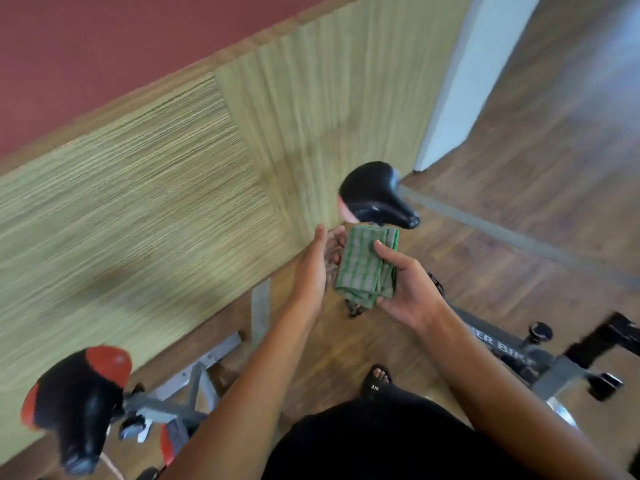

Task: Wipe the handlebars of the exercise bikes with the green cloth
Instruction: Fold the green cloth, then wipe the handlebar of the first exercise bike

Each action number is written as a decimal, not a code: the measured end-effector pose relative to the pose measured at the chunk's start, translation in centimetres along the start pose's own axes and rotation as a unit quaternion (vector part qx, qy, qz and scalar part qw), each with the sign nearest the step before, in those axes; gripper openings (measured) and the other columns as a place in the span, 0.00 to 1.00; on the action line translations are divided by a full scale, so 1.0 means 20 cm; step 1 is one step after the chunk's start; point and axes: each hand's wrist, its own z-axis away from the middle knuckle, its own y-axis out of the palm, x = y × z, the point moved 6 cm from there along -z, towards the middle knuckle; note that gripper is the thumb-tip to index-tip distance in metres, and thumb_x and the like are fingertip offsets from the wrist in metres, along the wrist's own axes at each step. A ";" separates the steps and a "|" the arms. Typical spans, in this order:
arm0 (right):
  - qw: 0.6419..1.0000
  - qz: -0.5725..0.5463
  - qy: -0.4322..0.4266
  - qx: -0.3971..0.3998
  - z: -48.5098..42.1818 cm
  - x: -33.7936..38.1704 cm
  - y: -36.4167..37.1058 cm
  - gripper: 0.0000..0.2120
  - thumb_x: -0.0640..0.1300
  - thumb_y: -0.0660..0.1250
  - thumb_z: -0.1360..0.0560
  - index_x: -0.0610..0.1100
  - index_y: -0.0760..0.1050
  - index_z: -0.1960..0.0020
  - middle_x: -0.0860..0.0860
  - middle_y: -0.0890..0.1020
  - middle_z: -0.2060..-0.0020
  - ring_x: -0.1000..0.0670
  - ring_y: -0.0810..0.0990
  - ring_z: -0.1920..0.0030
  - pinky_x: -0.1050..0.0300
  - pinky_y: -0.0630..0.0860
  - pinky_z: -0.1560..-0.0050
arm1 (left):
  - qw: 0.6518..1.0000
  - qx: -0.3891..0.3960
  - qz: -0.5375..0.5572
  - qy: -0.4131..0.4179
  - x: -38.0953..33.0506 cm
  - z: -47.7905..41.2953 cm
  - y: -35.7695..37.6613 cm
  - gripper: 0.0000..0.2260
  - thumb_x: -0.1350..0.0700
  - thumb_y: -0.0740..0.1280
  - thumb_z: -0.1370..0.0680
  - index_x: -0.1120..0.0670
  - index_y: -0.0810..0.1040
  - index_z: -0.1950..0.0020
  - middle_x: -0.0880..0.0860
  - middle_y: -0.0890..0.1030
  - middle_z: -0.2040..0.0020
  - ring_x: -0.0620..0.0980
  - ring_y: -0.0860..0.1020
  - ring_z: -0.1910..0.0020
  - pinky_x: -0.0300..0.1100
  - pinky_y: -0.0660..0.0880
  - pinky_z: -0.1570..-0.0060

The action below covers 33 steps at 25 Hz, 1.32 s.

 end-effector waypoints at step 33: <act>0.251 -0.468 -0.605 -0.593 1.64 -0.57 -0.76 0.17 0.42 0.65 0.21 0.41 0.74 0.33 0.43 0.84 0.42 0.42 0.84 0.47 0.43 0.82 0.51 | 0.540 0.745 -0.353 0.169 0.59 1.02 2.11 0.08 0.56 0.63 0.19 0.53 0.79 0.42 0.49 0.80 0.49 0.47 0.78 0.48 0.49 0.76 0.42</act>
